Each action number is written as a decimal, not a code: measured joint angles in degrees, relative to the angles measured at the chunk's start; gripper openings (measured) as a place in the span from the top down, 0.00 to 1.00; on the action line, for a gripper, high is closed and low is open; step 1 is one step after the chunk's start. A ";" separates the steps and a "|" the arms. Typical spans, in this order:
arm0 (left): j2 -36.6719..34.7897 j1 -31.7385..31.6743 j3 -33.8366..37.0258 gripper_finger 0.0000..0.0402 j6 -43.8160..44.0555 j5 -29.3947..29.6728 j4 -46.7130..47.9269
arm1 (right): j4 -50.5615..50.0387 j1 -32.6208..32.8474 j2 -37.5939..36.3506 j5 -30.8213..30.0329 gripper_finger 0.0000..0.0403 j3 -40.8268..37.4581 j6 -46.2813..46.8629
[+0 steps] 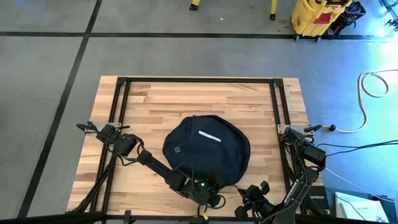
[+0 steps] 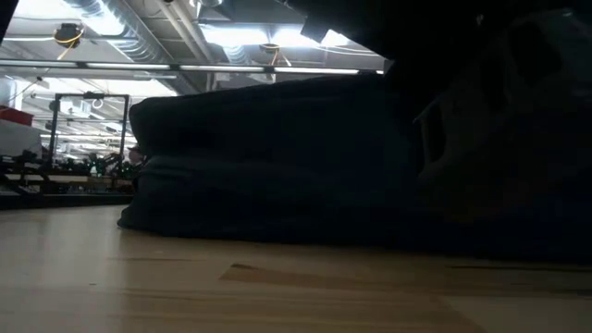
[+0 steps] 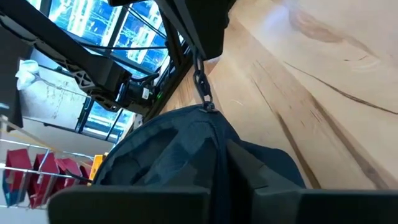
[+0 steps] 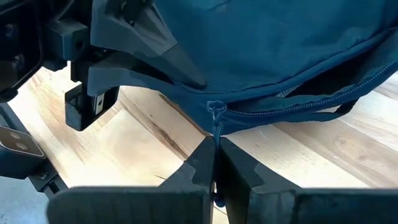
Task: Unpack backpack
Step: Close the black backpack
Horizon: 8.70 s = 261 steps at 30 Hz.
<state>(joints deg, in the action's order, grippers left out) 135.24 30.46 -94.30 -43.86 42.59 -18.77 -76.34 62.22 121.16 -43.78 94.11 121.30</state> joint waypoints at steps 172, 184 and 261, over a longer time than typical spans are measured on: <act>-42.39 -4.82 52.03 0.35 49.34 -0.92 -17.72 | 63.22 -32.04 -31.90 8.13 0.52 -44.33 -76.76; -18.62 -7.25 26.05 0.35 36.71 9.66 -9.50 | 51.92 -26.62 -37.73 7.19 0.52 -44.28 -72.88; -13.25 11.50 15.98 1.00 76.25 31.07 28.20 | 85.44 -24.24 -14.33 5.85 0.61 -34.29 -97.59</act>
<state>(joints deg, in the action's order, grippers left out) 121.99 41.96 -78.32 32.39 73.66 9.43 9.10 37.97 106.83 -37.93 59.82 23.71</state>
